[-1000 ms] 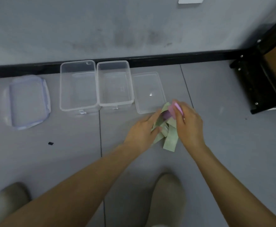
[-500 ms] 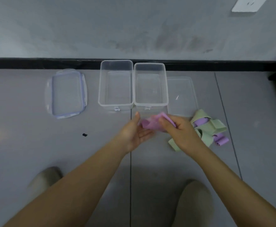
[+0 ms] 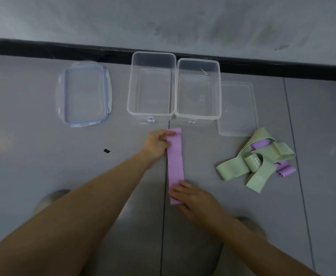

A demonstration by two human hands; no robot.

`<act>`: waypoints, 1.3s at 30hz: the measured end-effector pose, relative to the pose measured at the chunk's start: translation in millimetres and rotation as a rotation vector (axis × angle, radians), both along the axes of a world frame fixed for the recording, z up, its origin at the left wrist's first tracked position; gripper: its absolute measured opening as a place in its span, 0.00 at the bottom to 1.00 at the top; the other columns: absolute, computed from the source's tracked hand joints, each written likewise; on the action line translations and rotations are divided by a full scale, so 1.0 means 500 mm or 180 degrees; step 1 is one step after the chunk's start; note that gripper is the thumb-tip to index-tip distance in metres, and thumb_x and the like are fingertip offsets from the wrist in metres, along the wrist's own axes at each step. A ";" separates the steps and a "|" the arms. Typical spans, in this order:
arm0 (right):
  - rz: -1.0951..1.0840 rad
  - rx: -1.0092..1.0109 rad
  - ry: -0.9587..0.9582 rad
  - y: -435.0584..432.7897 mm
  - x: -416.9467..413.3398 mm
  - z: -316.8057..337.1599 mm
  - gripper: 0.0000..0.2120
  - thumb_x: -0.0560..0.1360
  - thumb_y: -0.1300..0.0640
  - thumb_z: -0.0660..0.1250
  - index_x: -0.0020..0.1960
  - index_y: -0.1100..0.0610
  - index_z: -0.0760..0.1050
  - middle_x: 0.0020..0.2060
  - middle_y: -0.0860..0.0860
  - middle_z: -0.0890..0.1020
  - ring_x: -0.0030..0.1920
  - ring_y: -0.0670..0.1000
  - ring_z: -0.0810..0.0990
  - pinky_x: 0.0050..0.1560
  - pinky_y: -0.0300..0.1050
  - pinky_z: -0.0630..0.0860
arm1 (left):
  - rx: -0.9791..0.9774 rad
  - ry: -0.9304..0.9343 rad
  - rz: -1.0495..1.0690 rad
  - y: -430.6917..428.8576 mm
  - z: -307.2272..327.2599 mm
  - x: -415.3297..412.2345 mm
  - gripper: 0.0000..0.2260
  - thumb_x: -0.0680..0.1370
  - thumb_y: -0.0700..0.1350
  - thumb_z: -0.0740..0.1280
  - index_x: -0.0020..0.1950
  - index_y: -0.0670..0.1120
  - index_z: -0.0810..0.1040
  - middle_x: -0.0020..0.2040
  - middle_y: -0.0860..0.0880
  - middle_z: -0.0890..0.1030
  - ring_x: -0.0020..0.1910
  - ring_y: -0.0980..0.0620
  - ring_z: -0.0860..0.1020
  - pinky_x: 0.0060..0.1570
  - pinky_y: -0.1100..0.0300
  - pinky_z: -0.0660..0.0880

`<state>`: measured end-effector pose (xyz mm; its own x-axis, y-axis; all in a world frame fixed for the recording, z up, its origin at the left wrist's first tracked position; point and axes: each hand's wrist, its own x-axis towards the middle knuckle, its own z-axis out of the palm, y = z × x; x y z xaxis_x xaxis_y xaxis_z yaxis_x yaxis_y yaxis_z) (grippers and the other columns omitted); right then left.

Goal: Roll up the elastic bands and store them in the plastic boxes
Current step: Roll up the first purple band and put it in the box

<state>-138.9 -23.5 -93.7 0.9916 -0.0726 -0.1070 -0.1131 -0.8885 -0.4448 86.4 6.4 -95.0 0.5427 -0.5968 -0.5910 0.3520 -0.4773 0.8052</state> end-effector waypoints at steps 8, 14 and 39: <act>0.0087 -0.0339 0.0465 -0.007 -0.024 -0.048 0.27 0.77 0.39 0.57 0.70 0.52 0.73 0.68 0.52 0.77 0.69 0.56 0.74 0.65 0.56 0.74 | 0.0001 -0.0676 -0.0620 -0.043 -0.045 -0.003 0.25 0.74 0.25 0.61 0.69 0.42 0.73 0.34 0.50 0.69 0.35 0.53 0.68 0.39 0.59 0.70; -0.0380 0.0007 0.0190 -0.108 0.050 -0.001 0.19 0.77 0.55 0.62 0.66 0.55 0.77 0.64 0.53 0.79 0.64 0.58 0.77 0.62 0.52 0.77 | 0.0566 -0.2571 -0.1593 0.005 -0.051 -0.008 0.31 0.75 0.41 0.70 0.76 0.54 0.64 0.72 0.42 0.66 0.67 0.41 0.69 0.67 0.53 0.65; -0.2492 0.1178 0.1031 -0.022 0.013 -0.015 0.10 0.76 0.44 0.67 0.49 0.49 0.72 0.39 0.47 0.80 0.42 0.52 0.79 0.44 0.48 0.76 | 0.0844 -0.2859 -0.1247 0.053 -0.041 0.030 0.15 0.78 0.48 0.66 0.65 0.50 0.75 0.55 0.43 0.79 0.52 0.40 0.77 0.51 0.53 0.72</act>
<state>-132.4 -34.5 -101.4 0.5917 -0.6156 -0.5205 -0.7899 -0.3136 -0.5269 101.6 33.1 -115.2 0.6457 -0.7369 -0.2001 -0.5509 -0.6309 0.5463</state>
